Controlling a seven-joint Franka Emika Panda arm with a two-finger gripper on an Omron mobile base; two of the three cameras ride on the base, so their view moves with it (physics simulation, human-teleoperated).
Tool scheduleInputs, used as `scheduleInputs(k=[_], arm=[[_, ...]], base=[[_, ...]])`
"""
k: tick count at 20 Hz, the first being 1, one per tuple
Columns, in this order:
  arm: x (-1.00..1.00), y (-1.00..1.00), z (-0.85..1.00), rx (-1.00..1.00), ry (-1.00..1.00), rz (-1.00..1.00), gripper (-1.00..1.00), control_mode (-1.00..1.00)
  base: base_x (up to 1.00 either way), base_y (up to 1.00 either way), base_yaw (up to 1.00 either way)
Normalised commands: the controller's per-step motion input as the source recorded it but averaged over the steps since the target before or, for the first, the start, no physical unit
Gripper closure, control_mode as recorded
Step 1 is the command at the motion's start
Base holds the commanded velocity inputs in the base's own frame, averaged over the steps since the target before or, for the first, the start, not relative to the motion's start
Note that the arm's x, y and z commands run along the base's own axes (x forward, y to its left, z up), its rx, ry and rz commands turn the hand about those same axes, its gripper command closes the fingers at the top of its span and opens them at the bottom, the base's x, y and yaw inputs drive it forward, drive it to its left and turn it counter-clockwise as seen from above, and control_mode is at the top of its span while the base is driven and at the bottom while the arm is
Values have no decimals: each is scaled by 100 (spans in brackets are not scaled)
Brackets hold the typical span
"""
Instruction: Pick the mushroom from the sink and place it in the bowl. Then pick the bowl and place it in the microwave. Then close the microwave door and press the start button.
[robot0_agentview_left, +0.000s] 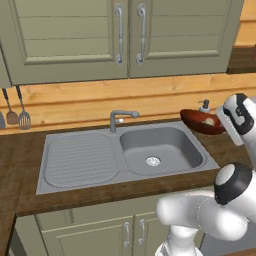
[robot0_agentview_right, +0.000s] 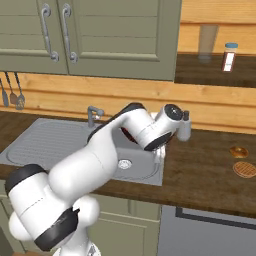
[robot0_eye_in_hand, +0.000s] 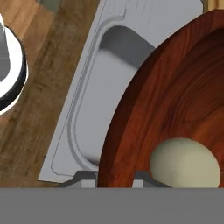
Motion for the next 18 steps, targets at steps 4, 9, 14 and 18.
scheduleInputs(k=[4, 9, 14, 18], arm=[[-37, 16, 67, -18, -29, 38, 100, -100], [-47, 7, 43, -3, -39, 7, 100, -100], [-10, 39, 50, 0, -3, 0, 100, -100], [-23, 32, 45, 0, 0, 0, 100, -100]], base=[[0, 0, 0], [0, 0, 0], [0, 0, 0], [0, 0, 0]])
